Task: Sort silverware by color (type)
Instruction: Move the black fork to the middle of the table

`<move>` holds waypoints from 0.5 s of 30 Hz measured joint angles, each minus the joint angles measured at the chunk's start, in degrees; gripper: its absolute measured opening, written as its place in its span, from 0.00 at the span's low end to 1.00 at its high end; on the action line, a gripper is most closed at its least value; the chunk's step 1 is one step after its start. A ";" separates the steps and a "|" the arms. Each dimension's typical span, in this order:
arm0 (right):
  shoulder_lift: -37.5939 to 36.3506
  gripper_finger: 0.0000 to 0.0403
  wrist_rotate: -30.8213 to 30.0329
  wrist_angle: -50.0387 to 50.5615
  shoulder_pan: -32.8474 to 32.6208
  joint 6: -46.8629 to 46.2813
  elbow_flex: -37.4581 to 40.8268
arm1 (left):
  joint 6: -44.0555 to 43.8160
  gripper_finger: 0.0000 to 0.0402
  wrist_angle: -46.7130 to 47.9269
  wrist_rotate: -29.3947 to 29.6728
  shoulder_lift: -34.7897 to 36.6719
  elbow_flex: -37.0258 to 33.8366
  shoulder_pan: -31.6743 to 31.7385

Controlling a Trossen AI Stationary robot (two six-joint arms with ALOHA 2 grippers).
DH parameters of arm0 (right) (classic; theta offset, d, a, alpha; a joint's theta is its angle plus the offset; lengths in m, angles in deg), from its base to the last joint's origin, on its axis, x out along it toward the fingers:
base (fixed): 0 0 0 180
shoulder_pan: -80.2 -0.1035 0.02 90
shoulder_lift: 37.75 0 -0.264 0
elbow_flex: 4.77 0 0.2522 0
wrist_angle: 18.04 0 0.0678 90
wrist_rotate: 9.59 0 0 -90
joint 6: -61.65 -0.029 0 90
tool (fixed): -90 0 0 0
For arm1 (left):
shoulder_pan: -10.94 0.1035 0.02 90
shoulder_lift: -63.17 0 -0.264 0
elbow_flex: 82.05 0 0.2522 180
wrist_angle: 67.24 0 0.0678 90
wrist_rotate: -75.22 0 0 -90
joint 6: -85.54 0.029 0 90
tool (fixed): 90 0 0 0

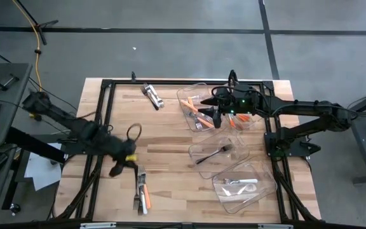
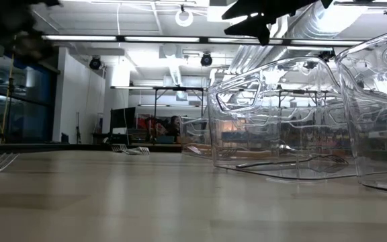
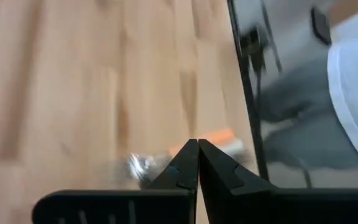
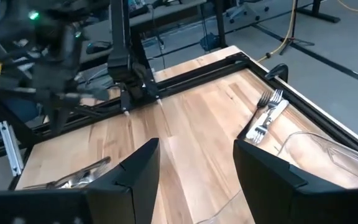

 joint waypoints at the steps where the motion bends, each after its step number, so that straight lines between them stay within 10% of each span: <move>1: 0.00 0.47 -0.14 -0.02 0.01 0.00 0.00 | -2.66 0.00 -0.85 0.75 -0.39 -0.54 -2.94; 15: 0.00 0.47 -0.26 1.44 0.02 1.90 0.00 | -14.13 0.00 -25.89 7.47 -20.68 -6.36 -21.84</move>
